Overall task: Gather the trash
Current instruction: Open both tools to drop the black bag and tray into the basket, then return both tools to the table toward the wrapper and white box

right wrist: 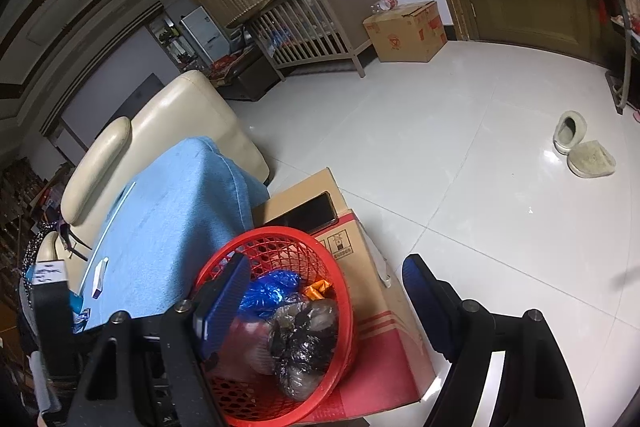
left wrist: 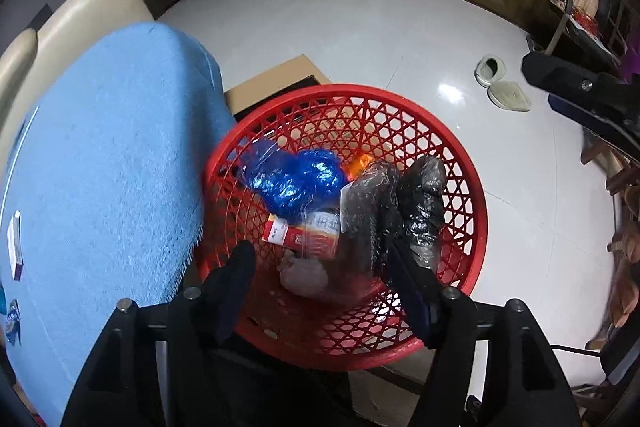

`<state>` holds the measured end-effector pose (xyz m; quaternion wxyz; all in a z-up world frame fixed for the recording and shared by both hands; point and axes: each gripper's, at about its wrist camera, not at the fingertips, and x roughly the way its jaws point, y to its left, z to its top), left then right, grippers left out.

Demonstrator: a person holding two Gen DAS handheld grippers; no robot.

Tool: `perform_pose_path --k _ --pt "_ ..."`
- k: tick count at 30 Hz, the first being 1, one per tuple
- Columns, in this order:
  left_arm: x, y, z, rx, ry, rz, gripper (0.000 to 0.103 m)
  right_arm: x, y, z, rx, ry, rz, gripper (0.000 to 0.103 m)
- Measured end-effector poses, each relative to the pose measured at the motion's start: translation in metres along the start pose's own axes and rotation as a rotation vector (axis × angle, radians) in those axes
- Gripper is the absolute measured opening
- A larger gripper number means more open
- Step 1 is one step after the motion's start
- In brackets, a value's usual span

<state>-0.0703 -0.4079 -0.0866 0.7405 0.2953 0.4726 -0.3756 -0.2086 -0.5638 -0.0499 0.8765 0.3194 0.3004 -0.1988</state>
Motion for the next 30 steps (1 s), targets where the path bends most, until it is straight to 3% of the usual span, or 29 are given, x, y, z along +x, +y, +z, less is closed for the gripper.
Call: perform_pose_path --k 6,14,30 --pt "-0.012 0.012 -0.005 -0.031 -0.032 0.021 0.069 -0.002 0.012 0.002 -0.022 -0.006 0.011 0.081" --pt "-0.047 0.057 -0.023 -0.117 -0.117 0.074 0.069 0.0 0.054 0.003 -0.101 0.003 0.045 0.081" --pt "-0.103 0.235 -0.133 -0.569 -0.222 0.187 0.07 0.032 0.193 -0.048 -0.37 0.13 0.163 0.081"
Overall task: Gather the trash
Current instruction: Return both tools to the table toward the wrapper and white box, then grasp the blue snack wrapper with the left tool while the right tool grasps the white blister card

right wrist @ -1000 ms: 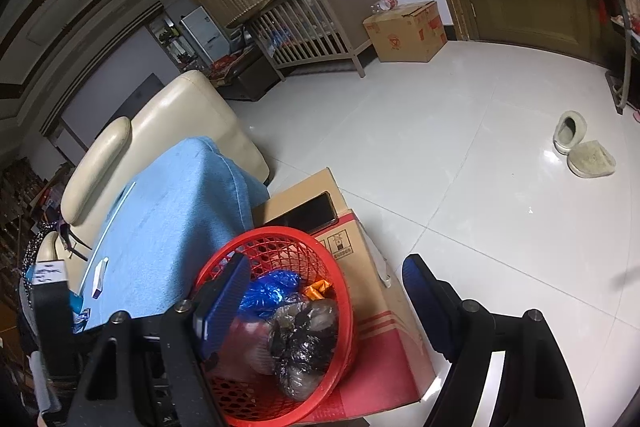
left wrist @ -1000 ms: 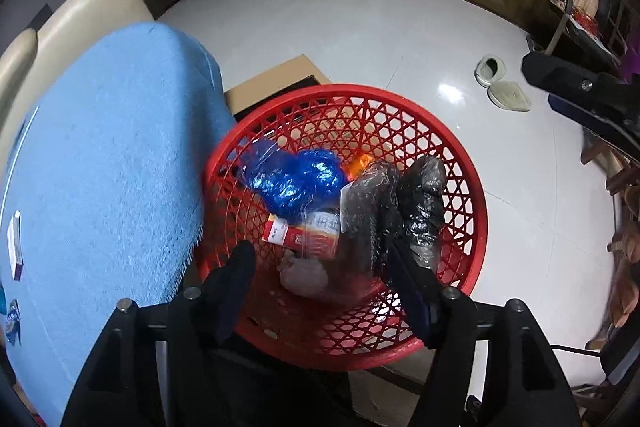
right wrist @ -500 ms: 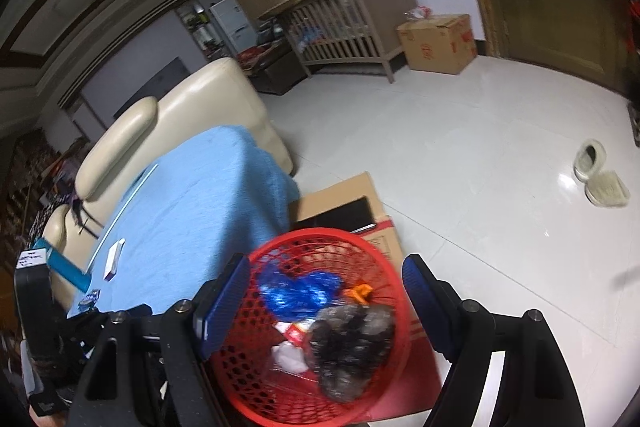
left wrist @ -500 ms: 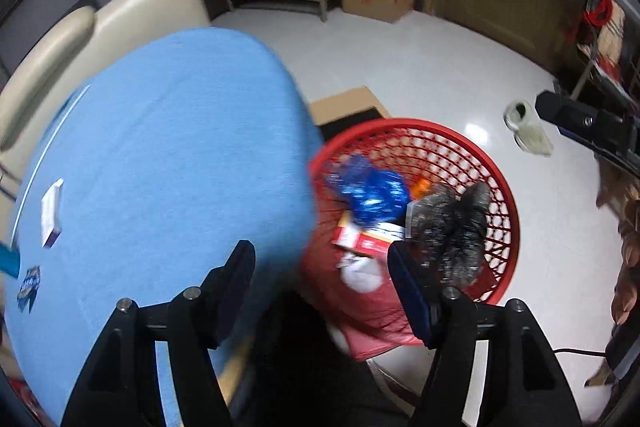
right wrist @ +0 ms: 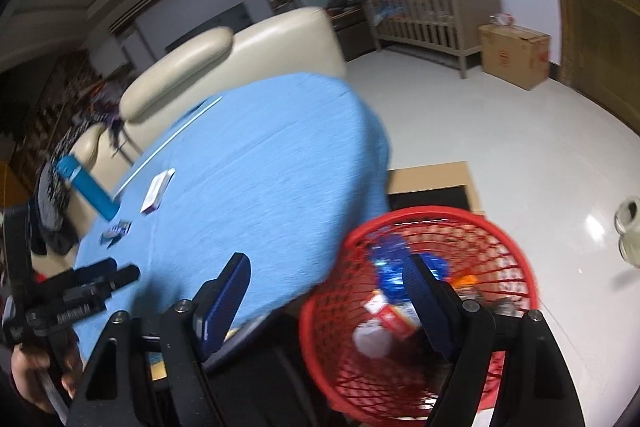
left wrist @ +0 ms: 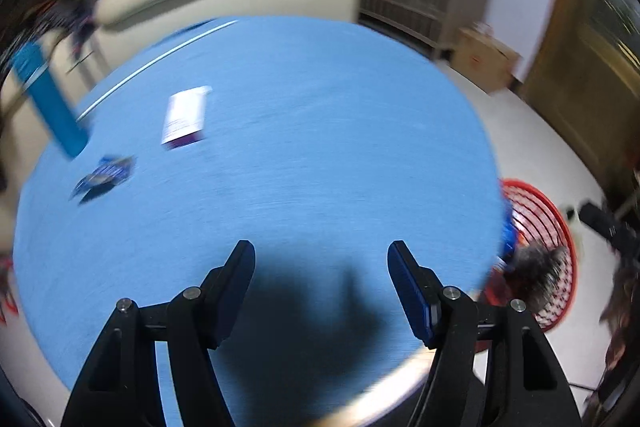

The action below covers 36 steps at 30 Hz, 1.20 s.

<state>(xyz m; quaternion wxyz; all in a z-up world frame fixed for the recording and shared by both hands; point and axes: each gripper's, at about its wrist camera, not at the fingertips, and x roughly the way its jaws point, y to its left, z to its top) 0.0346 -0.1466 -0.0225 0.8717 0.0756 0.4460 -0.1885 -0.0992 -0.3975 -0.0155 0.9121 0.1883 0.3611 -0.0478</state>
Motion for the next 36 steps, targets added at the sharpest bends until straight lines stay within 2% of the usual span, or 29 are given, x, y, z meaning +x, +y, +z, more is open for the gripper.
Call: perform_pose_path --k 4,8,11,16,20,25,29,30,31,32,36 --pt "0.002 0.062 -0.001 -0.15 0.0 0.034 0.07 0.018 0.029 0.0 -0.051 0.037 0.024 0.081" --pt "0.01 0.122 -0.001 -0.334 -0.005 0.045 0.07 0.033 0.054 0.0 -0.091 0.062 0.041 0.081" --pt "0.023 0.169 0.003 -0.481 -0.003 0.084 0.07 0.043 0.075 -0.001 -0.126 0.081 0.049 0.081" --pt "0.049 0.209 0.018 -0.62 0.028 0.102 0.07 0.057 0.095 -0.002 -0.157 0.106 0.056 0.081" --pt "0.067 0.225 0.031 -0.688 0.043 0.085 0.07 0.067 0.105 -0.001 -0.168 0.126 0.057 0.081" --pt "0.08 0.231 0.045 -0.724 0.039 0.061 0.072 0.081 0.11 0.003 -0.175 0.147 0.059 0.081" --pt "0.1 0.235 0.053 -0.734 0.059 0.089 0.072 0.091 0.113 0.007 -0.174 0.159 0.059 0.081" --pt "0.1 0.235 0.056 -0.724 0.038 0.099 0.072 0.092 0.114 0.008 -0.176 0.161 0.06 0.081" --pt "0.104 0.235 0.061 -0.709 0.037 0.102 0.062 0.095 0.116 0.009 -0.18 0.163 0.061 0.081" --pt "0.106 0.235 0.063 -0.69 0.046 0.094 0.019 0.096 0.117 0.01 -0.182 0.166 0.062 0.081" --pt "0.106 0.237 0.058 -0.639 0.052 0.064 0.016 0.107 0.125 0.014 -0.193 0.178 0.066 0.081"
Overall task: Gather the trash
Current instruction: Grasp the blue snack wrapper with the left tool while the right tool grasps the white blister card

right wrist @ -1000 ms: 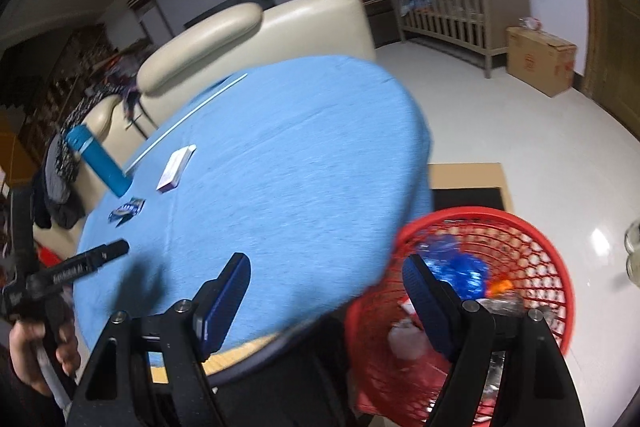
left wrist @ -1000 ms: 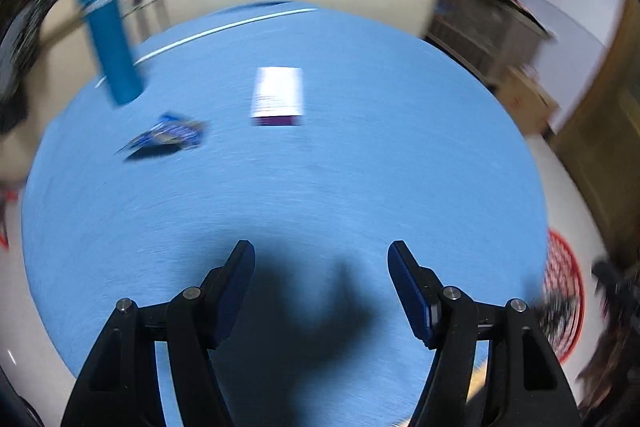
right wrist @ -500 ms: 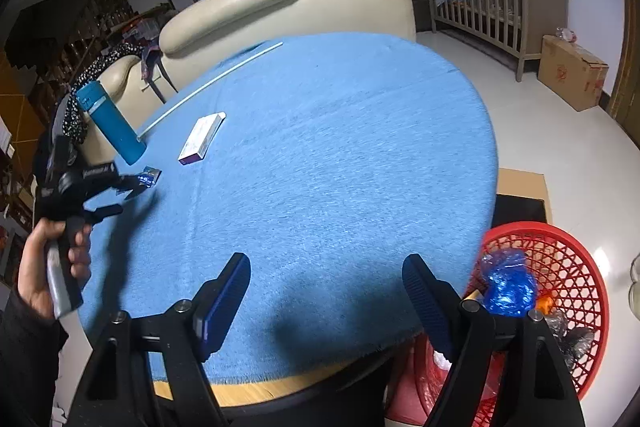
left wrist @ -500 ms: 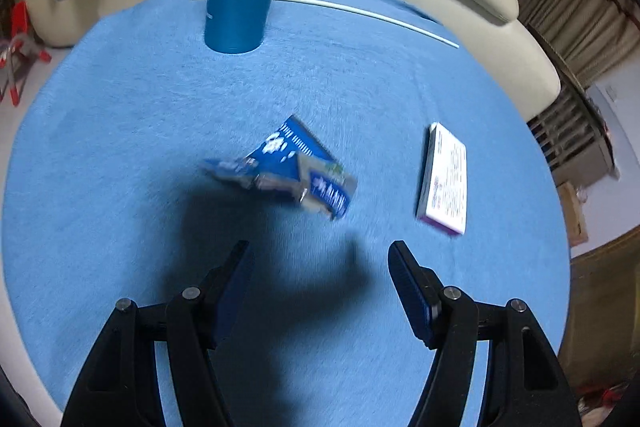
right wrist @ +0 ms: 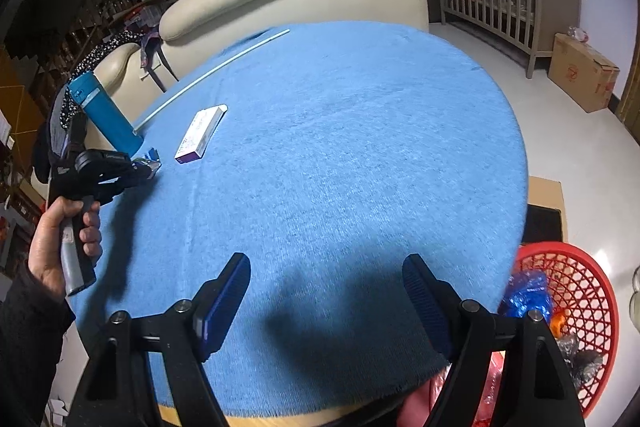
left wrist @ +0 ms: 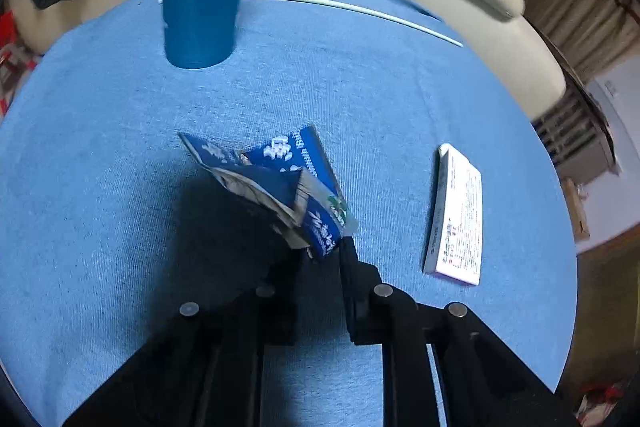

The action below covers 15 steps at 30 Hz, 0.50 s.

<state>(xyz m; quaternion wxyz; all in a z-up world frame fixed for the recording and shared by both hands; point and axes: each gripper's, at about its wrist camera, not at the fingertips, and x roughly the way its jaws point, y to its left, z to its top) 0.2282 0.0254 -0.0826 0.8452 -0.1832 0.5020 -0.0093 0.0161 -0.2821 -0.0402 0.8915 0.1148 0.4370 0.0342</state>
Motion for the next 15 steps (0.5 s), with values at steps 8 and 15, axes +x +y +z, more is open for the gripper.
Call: perform_pose_path --k 8,15 --pt "-0.03 0.028 -0.022 0.048 -0.021 0.005 0.014 0.032 0.038 0.023 -0.06 0.015 0.041 0.081" --pt "-0.048 0.044 -0.044 0.104 -0.029 0.054 0.014 0.084 0.087 0.068 -0.054 0.024 0.127 0.081"
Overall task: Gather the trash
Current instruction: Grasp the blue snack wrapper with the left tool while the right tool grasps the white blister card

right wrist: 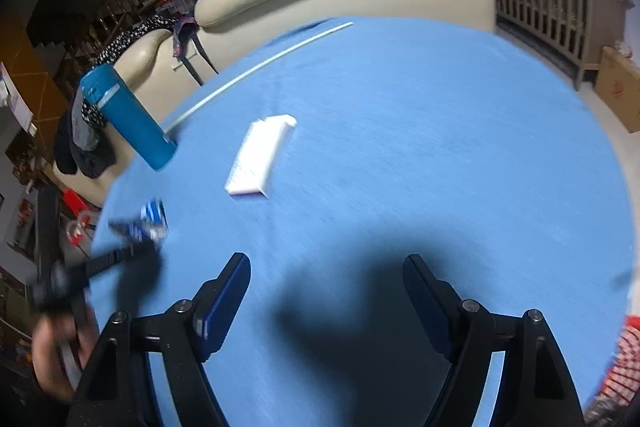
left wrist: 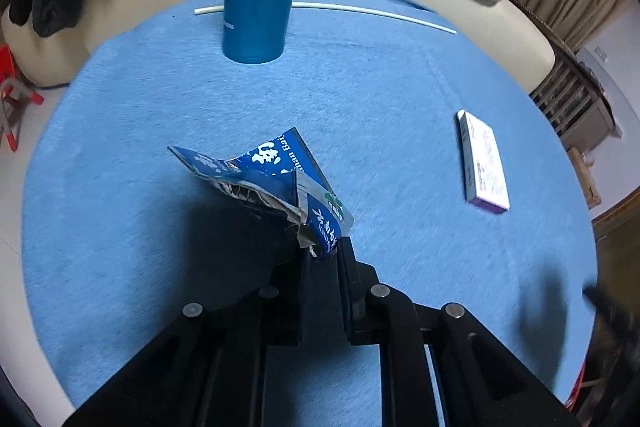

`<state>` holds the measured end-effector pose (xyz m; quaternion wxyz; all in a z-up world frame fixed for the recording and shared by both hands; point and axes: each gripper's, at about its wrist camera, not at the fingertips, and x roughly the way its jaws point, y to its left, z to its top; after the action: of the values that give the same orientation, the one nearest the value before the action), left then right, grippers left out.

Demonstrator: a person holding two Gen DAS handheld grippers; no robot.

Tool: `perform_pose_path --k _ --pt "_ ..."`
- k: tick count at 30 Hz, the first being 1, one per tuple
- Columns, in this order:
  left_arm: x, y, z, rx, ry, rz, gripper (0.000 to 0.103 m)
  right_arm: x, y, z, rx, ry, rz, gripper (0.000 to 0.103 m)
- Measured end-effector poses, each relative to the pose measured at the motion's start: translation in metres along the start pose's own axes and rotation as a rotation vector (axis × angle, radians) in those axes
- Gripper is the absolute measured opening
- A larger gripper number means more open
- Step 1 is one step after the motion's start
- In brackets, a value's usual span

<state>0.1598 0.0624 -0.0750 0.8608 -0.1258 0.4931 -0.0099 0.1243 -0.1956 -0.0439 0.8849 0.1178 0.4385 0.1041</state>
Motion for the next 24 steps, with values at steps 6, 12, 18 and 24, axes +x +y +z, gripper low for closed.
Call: perform_pose_path --k 6,12,18,24 --pt "-0.004 0.005 -0.008 0.022 -0.004 0.014 0.014 0.065 0.05 0.033 -0.037 0.021 -0.026 0.081" --pt "-0.008 0.011 -0.013 0.019 -0.006 0.024 0.014 0.104 0.075 0.049 -0.063 0.033 -0.092 0.081" --pt "-0.008 0.015 -0.014 0.013 -0.004 0.044 0.014 0.129 0.089 0.053 -0.135 0.095 -0.134 0.052" --pt "-0.011 0.013 -0.017 0.019 -0.004 0.05 0.014 0.121 0.087 0.044 -0.172 0.101 -0.127 0.052"
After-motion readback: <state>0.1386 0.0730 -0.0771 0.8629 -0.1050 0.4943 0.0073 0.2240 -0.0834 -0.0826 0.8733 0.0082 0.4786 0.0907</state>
